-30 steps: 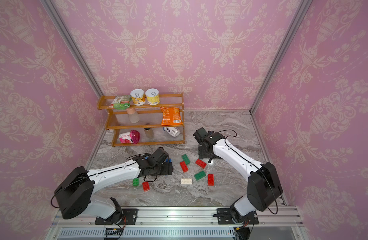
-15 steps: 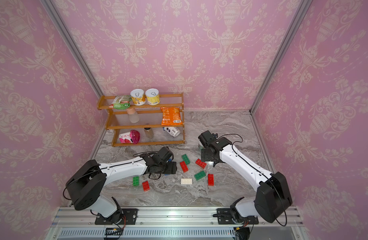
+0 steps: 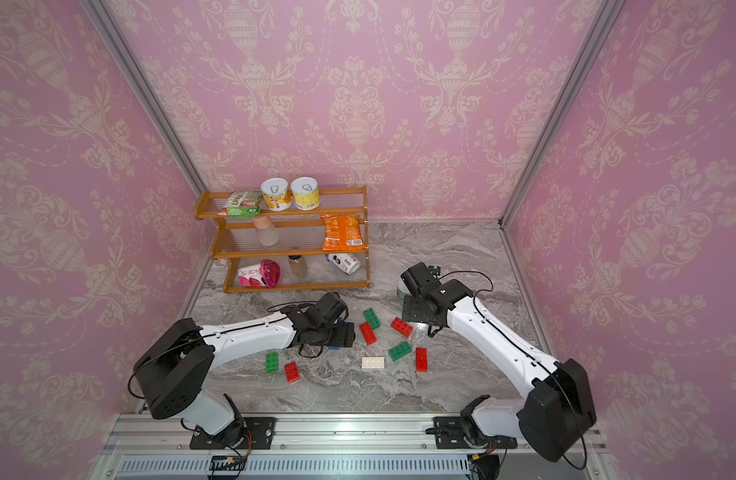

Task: Assemble a rectangle with lego
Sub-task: Adjust the lego brick at the center of the board.

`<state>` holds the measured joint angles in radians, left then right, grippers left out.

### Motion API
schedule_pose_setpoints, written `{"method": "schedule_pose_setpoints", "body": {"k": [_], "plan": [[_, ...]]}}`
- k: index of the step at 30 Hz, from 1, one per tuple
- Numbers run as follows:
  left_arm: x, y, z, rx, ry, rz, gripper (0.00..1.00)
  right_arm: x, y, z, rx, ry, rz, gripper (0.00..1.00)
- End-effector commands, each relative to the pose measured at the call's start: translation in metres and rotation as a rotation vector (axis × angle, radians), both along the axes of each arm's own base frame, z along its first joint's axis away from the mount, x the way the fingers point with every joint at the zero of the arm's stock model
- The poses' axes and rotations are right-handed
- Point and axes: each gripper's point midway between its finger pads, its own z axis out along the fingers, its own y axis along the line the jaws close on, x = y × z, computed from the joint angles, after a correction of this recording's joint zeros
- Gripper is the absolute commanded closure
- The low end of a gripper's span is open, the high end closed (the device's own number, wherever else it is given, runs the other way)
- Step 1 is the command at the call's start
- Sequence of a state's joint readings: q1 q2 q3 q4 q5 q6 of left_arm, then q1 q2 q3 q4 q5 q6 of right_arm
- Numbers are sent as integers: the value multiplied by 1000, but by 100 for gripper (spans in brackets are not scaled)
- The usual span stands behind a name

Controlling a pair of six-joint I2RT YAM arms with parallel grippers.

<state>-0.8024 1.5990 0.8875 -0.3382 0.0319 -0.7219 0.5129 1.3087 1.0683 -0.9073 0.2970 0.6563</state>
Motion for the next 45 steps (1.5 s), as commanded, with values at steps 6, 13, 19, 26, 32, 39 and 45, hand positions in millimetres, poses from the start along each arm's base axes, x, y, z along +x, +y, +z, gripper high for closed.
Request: {"method": "schedule_pose_setpoints", "body": {"k": [6,13,19,26,32,39,45], "plan": [[-2,12,12,13,-11,42,14,-9,5,-2,70,6,-31,3],[8,31,20,119,-81,55,14,-24,16,-6,118,4,-66,12],[26,26,19,174,-131,35,17,-27,27,-10,154,-26,-93,19],[33,13,5,178,-108,9,24,-32,30,-8,174,-54,-106,20],[36,11,-3,198,-93,-1,29,-34,31,-9,192,-64,-107,21],[37,13,-10,235,-73,5,36,-34,31,-7,194,-67,-104,21],[34,22,-15,283,-51,22,40,-34,31,-7,195,-71,-100,21]]}}
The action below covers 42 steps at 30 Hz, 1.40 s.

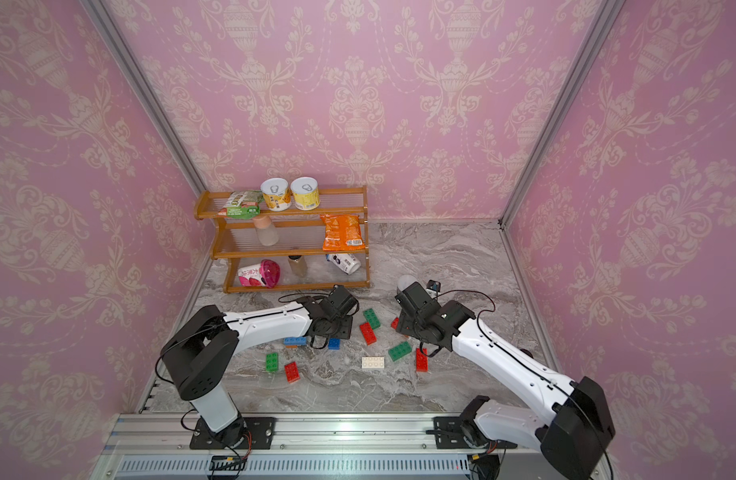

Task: Assemble a rectangle with lego
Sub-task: Adjust the lego brick at the center of the board, then pick up the lego brick from the center of the board.

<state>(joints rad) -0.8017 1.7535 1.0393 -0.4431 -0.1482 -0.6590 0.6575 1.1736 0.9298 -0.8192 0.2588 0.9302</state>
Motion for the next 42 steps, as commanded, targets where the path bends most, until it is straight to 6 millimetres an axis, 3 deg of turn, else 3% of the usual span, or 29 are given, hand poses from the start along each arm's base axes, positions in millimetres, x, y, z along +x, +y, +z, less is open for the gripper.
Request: {"method": "schedule_pose_setpoints", "body": {"k": [1,8,13,19,23,31,35,42], "plan": [[1,12,-3,72,10,16,40,-2,-3,-1,-5,-8,-15,21],[0,14,0,74,8,27,37,-4,-6,-1,-22,1,-19,21],[1,8,21,17,-19,25,29,-13,-10,-2,-60,16,-35,21],[1,9,62,-56,-84,44,19,-33,24,-16,-29,58,12,21],[2,32,94,-49,-188,110,1,-51,62,-31,27,98,81,20],[-6,111,149,16,-439,359,1,-76,112,-64,112,207,184,20],[-14,137,157,21,-509,435,1,-81,119,-76,104,252,213,20],[-19,149,150,11,-511,478,1,-79,123,-91,16,306,264,17]]}}
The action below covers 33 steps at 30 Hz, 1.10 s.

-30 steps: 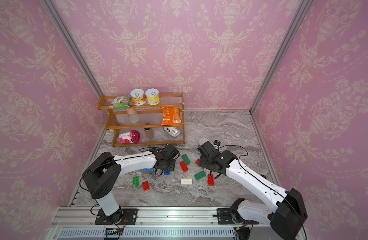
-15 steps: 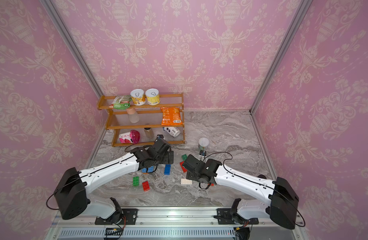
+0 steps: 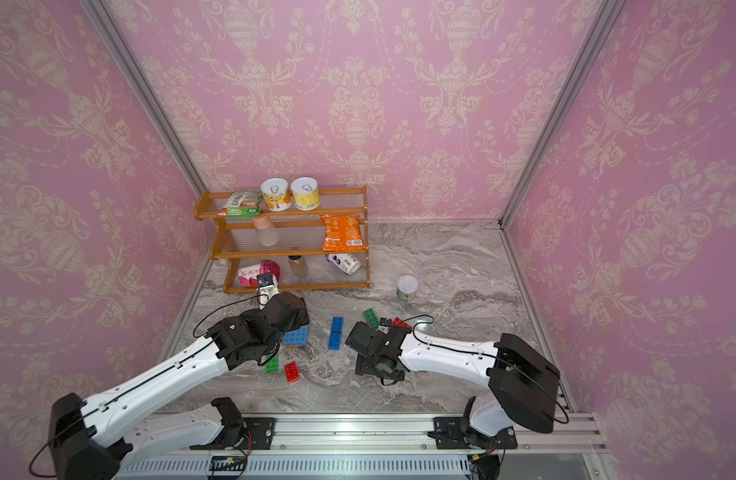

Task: Assemble a rectangle with lego
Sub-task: Pick up the lego brick from the center of the board.

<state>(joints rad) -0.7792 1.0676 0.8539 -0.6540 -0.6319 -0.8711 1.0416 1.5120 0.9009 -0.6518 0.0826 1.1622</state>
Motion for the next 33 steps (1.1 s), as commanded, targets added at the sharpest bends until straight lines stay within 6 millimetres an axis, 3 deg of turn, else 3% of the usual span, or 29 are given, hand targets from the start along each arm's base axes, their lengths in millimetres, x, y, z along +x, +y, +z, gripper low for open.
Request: {"method": "schedule_pose_setpoints", "body": {"k": [1,14,33], "plan": [[-2,15,-5,23,1,65,1,1,6,-3,-28,23,50,17],[-1,19,-16,23,29,80,1,18,6,-12,-29,25,30,21],[3,17,-29,2,66,71,1,20,4,-20,-84,53,5,25]]}}
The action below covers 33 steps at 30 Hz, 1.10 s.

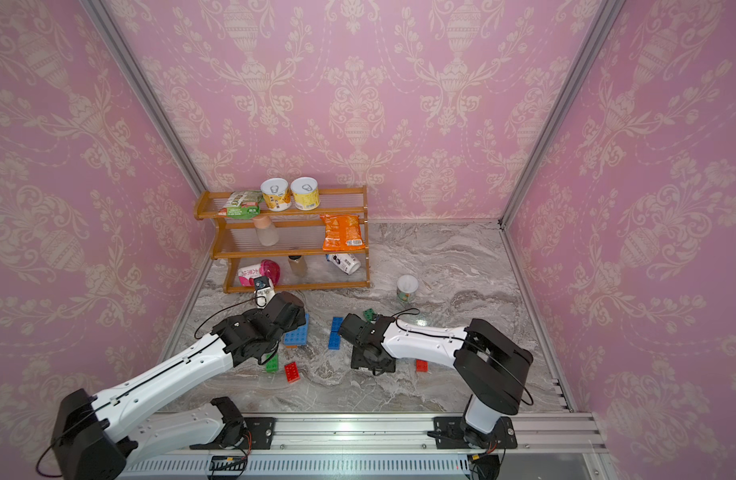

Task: Assemble a rectangle with lego
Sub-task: Pick up the lego brick from the center of the board, then assemble the lego brick with the lego brick.

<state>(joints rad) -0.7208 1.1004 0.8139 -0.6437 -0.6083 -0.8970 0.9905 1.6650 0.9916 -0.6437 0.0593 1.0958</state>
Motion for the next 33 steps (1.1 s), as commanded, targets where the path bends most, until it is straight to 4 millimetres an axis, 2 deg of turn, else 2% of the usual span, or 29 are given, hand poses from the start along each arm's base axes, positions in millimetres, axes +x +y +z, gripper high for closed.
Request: {"method": "schedule_pose_setpoints", "body": {"k": [1,5,9,12,16,21,23,31,33], "plan": [[0,2,-5,-7,11,8,1,0,-8,-2,-42,13,-16,26],[0,3,-6,-11,11,9,1,-1,-9,-3,-46,13,-19,28],[-1,3,-7,-13,14,10,1,1,-7,-1,-39,11,-19,34],[0,4,-6,-14,13,13,1,1,-5,4,-31,5,-10,45],[0,5,-5,-11,10,10,1,7,-2,20,-26,-28,1,60],[2,6,-4,-9,0,8,1,20,14,44,-7,-69,28,70],[2,8,-4,-8,-3,10,1,28,27,54,9,-84,39,71],[2,29,-1,-47,-39,75,1,55,57,60,-33,-90,55,74],[-3,38,-10,-46,-34,95,1,61,64,58,-36,-86,56,75]]}}
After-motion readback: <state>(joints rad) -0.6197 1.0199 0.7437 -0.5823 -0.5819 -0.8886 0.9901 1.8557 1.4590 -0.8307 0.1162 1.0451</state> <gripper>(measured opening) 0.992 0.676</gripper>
